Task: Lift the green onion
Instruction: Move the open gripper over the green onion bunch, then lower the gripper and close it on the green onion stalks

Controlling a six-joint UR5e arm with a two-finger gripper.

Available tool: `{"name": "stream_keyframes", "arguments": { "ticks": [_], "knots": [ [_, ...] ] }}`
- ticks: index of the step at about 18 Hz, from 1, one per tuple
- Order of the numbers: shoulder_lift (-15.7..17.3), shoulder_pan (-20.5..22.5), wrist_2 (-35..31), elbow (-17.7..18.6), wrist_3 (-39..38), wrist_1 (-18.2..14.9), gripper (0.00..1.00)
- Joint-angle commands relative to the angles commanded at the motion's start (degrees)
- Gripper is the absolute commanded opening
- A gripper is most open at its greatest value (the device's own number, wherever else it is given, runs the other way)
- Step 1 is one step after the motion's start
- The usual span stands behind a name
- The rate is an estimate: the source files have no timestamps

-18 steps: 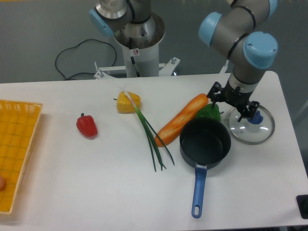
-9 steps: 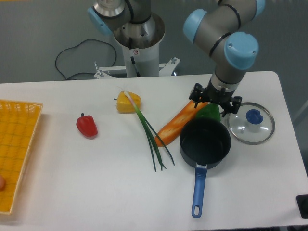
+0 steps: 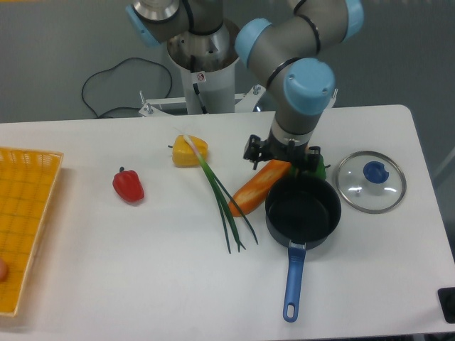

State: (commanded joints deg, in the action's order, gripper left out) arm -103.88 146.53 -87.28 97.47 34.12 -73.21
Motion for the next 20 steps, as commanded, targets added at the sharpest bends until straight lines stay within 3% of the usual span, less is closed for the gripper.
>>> {"name": "stream_keyframes", "arguments": {
  "ticks": [5,9,20],
  "knots": [
    [-2.9,-3.3,-0.1,1.0,-4.3,0.0,1.0],
    [-2.7,-3.9,-0.1,3.0,-4.8,-0.1,1.0],
    [-4.0,-7.3,-0.1,3.7,-6.6,-0.3,1.0]
  ]
}}
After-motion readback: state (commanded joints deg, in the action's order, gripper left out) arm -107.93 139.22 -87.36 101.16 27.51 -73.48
